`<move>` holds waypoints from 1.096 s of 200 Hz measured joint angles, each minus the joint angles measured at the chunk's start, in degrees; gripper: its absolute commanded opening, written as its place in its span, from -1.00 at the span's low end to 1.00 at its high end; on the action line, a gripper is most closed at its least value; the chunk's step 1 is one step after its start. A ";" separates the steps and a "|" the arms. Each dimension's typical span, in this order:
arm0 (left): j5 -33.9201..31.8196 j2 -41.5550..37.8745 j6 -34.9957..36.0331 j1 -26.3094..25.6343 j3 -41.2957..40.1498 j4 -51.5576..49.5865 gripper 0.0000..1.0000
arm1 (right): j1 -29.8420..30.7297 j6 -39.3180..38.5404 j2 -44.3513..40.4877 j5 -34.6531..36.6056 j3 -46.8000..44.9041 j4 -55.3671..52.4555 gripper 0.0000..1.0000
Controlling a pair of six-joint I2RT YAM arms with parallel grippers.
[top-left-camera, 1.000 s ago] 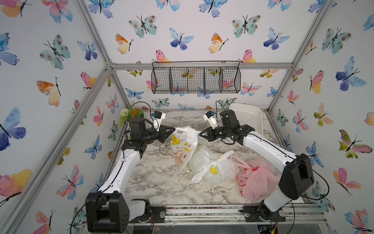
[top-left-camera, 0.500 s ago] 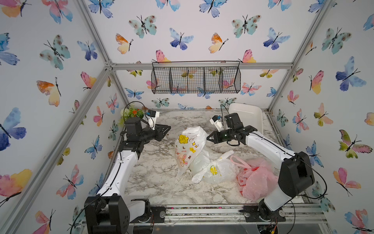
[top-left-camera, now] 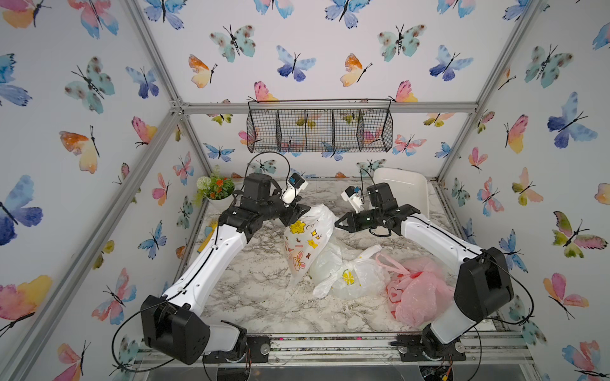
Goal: Place the pears into plastic bags & tie knots
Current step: Tie the plastic bag at the center of the board.
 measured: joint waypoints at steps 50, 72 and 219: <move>-1.99 2.82 3.23 -0.42 0.72 -5.53 -0.02 | 0.00 0.00 0.00 -1.18 0.00 0.22 -0.91; -2.34 3.82 3.72 -0.42 0.74 -6.32 -0.04 | 0.00 0.00 0.00 -1.31 0.00 0.22 -0.90; -5.97 5.44 3.23 -0.20 4.09 -8.09 -1.00 | -0.04 -0.76 -1.44 -0.22 -1.25 -0.17 -0.95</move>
